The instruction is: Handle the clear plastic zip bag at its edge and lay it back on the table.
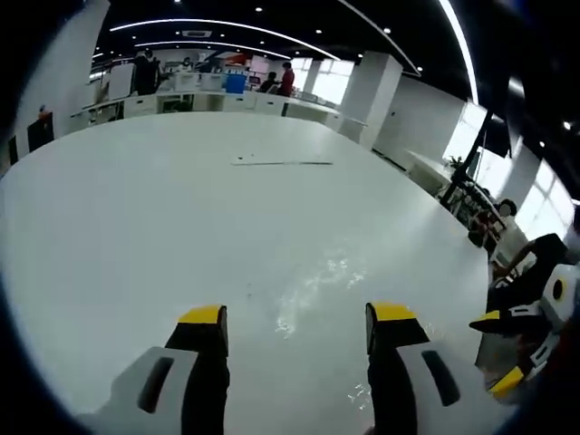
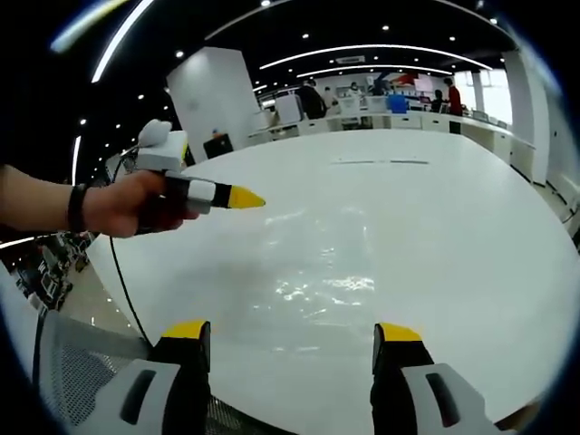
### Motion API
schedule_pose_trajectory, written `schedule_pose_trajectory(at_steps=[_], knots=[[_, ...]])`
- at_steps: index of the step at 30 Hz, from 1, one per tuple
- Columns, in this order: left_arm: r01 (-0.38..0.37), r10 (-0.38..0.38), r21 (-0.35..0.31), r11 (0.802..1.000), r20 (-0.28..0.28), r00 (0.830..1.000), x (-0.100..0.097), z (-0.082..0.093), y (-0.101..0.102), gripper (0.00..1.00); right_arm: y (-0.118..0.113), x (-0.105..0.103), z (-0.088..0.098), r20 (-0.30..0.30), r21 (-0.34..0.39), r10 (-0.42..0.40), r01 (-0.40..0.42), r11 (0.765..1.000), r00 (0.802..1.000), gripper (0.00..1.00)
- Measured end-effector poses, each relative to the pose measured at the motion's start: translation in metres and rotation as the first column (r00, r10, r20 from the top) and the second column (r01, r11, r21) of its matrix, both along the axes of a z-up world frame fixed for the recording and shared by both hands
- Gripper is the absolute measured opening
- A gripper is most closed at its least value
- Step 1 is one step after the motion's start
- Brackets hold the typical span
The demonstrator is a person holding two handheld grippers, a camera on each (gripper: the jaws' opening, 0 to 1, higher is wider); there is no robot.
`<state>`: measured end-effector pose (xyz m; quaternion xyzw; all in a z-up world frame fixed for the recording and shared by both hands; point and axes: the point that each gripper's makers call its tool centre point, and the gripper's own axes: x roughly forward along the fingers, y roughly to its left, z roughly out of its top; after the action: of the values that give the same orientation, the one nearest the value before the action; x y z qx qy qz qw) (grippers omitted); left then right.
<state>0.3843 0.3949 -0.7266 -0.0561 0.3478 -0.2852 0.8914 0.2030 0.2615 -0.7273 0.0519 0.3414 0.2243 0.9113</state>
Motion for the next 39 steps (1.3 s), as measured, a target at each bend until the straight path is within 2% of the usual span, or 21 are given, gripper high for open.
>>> schedule_pose_trajectory(at_steps=[2, 4, 5, 9, 12, 13, 19, 21, 29, 32, 33, 34, 36, 39], knots=[[0.001, -0.001, -0.001, 1.0, -0.013, 1.0, 0.014, -0.008, 0.002, 0.6, 0.0, 0.0, -0.001, -0.003, -0.001, 0.0, 0.0, 1.0, 1.0, 0.72], [-0.004, 0.004, 0.0, 1.0, -0.022, 1.0, 0.016, -0.008, 0.0, 0.6, 0.0, 0.0, -0.003, -0.006, 0.0, 0.001, -0.001, 1.0, 1.0, 0.72], [-0.008, 0.008, -0.007, 1.0, -0.03, 1.0, 0.025, -0.011, 0.001, 0.59, -0.001, 0.0, -0.005, -0.009, -0.001, 0.001, -0.001, 1.0, 1.0, 0.72], [-0.005, 0.005, -0.012, 1.0, -0.047, 0.999, 0.035, -0.024, -0.001, 0.55, -0.001, -0.002, -0.005, -0.018, -0.006, 0.005, -0.005, 1.0, 1.0, 0.71], [0.02, -0.02, -0.005, 1.0, -0.055, 0.998, 0.028, -0.027, -0.009, 0.52, -0.002, -0.003, -0.006, -0.026, -0.003, 0.004, -0.004, 1.0, 1.0, 0.71], [0.023, -0.024, -0.006, 1.0, -0.059, 0.998, 0.033, -0.029, -0.011, 0.52, -0.001, -0.003, -0.006, -0.027, -0.004, 0.006, -0.006, 1.0, 1.0, 0.71], [0.036, -0.035, 0.02, 0.999, -0.065, 0.997, 0.031, -0.031, -0.011, 0.5, -0.001, -0.003, -0.012, -0.036, -0.007, 0.011, -0.012, 1.0, 0.999, 0.7], [0.053, -0.05, 0.057, 0.997, -0.044, 0.998, 0.032, -0.034, -0.012, 0.48, -0.001, -0.004, -0.014, -0.038, -0.014, 0.016, -0.016, 1.0, 0.999, 0.69], [0.082, -0.079, 0.098, 0.992, -0.025, 0.997, 0.027, -0.036, -0.016, 0.4, -0.002, -0.005, -0.012, -0.033, -0.028, 0.017, -0.018, 0.999, 0.999, 0.68], [0.1, -0.098, 0.141, 0.985, -0.022, 0.995, 0.028, -0.04, -0.012, 0.36, -0.002, -0.004, -0.012, -0.032, -0.028, 0.014, -0.015, 0.999, 0.999, 0.68], [0.104, -0.102, 0.181, 0.978, -0.026, 0.995, 0.026, -0.044, -0.008, 0.33, -0.002, -0.004, -0.012, -0.032, -0.028, 0.013, -0.014, 1.0, 0.999, 0.68], [0.122, -0.124, 0.208, 0.97, -0.004, 0.992, 0.028, -0.044, -0.009, 0.31, -0.002, -0.004, -0.012, -0.031, -0.029, 0.013, -0.014, 0.999, 0.999, 0.68], [0.124, -0.125, 0.196, 0.973, -0.007, 0.992, 0.029, -0.046, -0.013, 0.31, -0.002, -0.005, -0.011, -0.03, -0.029, 0.012, -0.013, 1.0, 0.999, 0.68], [0.127, -0.131, 0.23, 0.965, 0.005, 0.991, 0.028, -0.045, -0.015, 0.28, -0.002, -0.004, -0.012, -0.03, -0.027, 0.011, -0.012, 1.0, 0.999, 0.68]])
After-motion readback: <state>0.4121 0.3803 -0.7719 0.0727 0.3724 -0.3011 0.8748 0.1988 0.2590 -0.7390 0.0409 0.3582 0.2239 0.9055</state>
